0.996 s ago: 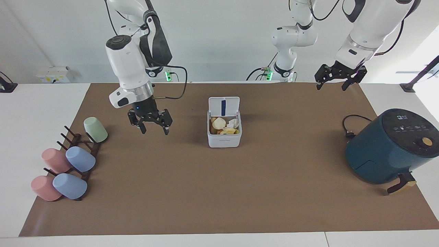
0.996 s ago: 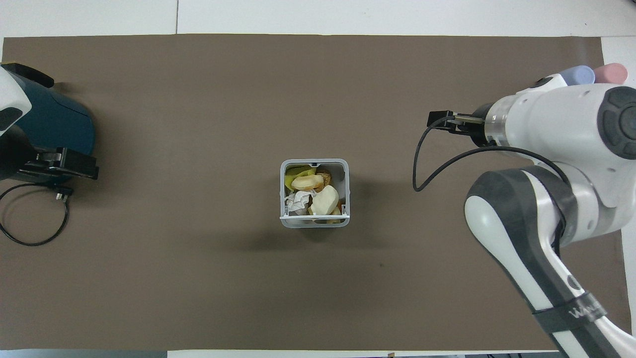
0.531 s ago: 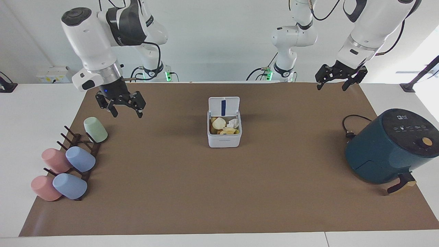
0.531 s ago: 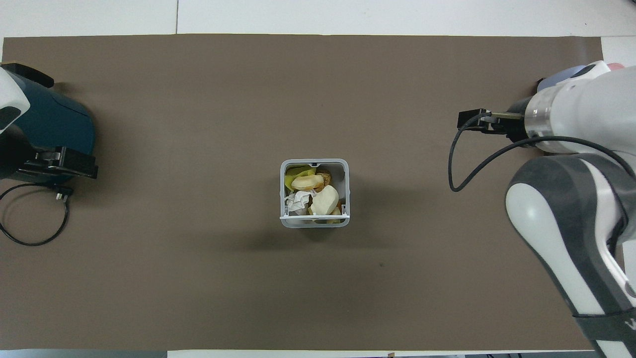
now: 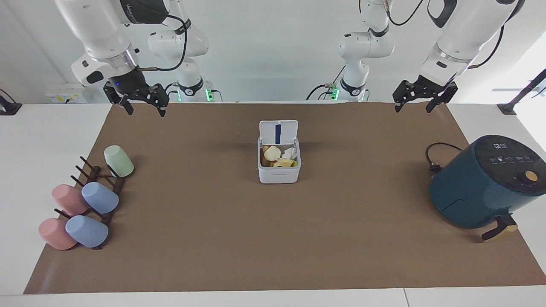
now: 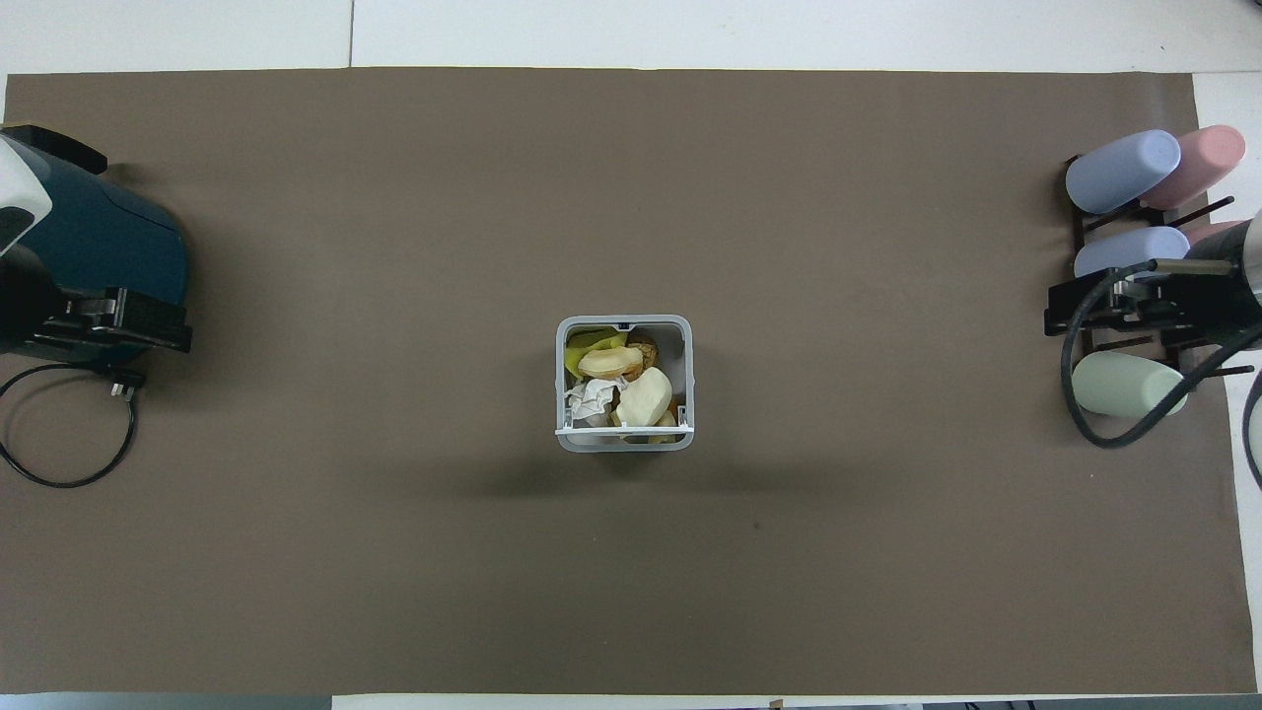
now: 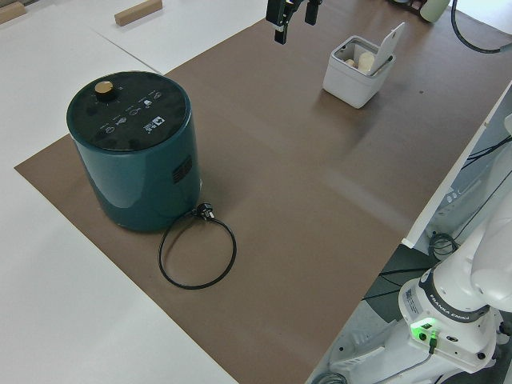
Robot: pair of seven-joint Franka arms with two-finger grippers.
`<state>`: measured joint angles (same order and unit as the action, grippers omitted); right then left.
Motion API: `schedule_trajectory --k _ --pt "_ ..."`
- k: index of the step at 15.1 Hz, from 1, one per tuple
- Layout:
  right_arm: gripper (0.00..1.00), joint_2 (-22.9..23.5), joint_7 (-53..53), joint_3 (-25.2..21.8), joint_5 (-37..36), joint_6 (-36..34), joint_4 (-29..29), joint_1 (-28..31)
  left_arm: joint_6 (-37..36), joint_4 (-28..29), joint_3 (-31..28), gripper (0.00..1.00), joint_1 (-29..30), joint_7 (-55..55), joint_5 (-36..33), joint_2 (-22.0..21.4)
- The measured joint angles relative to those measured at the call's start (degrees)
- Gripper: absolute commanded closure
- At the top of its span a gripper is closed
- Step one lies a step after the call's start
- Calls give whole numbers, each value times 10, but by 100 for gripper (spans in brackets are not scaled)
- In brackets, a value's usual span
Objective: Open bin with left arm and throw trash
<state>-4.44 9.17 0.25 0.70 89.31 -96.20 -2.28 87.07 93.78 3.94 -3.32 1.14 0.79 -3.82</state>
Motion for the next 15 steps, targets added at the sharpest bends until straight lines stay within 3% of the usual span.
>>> schedule_trajectory --k 15 --pt "0 2 0 2 -4 -30 18 19 0 2 4 0 -8 0 1 0"
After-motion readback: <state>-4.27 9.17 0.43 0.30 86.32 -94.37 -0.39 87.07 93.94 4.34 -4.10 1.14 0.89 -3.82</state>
